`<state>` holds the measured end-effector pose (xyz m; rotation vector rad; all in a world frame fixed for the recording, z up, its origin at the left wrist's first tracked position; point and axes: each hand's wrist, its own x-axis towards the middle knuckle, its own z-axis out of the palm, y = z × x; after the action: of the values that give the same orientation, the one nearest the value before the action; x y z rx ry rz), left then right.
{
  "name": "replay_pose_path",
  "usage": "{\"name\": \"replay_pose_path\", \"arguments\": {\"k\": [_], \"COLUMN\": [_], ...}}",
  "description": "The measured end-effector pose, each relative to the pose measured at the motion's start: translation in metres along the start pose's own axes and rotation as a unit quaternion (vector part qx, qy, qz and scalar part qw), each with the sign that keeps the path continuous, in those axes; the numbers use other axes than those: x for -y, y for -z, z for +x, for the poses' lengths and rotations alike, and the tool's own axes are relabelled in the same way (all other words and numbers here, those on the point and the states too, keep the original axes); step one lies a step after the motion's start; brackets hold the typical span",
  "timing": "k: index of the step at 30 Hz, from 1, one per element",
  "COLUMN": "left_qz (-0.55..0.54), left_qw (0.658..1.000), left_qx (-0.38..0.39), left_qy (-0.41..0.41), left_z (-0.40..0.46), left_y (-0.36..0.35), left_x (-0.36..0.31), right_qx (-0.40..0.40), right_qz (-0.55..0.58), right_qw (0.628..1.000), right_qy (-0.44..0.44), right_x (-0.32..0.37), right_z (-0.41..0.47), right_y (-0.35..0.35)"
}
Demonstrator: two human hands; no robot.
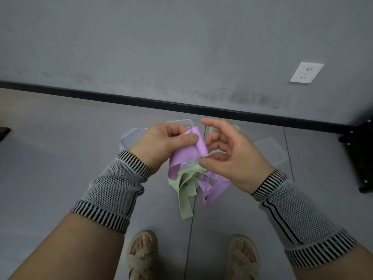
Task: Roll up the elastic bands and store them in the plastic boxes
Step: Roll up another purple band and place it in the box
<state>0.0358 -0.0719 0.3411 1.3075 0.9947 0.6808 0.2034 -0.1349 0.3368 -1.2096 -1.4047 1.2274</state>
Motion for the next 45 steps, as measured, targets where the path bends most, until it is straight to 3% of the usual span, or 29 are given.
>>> {"name": "replay_pose_path", "arguments": {"k": [8,15,25,34,40,45], "left_qz": [0.079,0.127,0.091,0.050,-0.107,-0.118], "left_qw": [0.995,0.989,0.989,0.994,0.994,0.993], "left_qx": [0.052,0.053,0.081,0.078,0.011,-0.027], "left_qy": [0.025,0.051,0.080,0.064,0.032,0.005], "left_z": [-0.003,-0.005,-0.008,-0.008,0.000,0.003], "left_y": [0.001,-0.001,-0.009,-0.006,-0.013,-0.021], "left_x": [-0.001,-0.004,-0.008,-0.003,0.005,0.008], "right_qx": [0.046,0.019,-0.051,0.049,-0.087,-0.134], "right_qz": [-0.144,-0.207,-0.101,-0.022,0.065,0.099], "right_qw": [0.989,0.977,0.993,0.999,0.994,0.986], "right_qy": [0.008,0.051,0.042,-0.005,-0.002,0.014], "right_x": [-0.005,-0.002,-0.008,-0.005,-0.009,-0.011], "right_z": [-0.001,-0.002,-0.006,-0.003,0.000,0.002], "right_y": [0.004,0.003,0.001,0.008,0.010,0.011]}}
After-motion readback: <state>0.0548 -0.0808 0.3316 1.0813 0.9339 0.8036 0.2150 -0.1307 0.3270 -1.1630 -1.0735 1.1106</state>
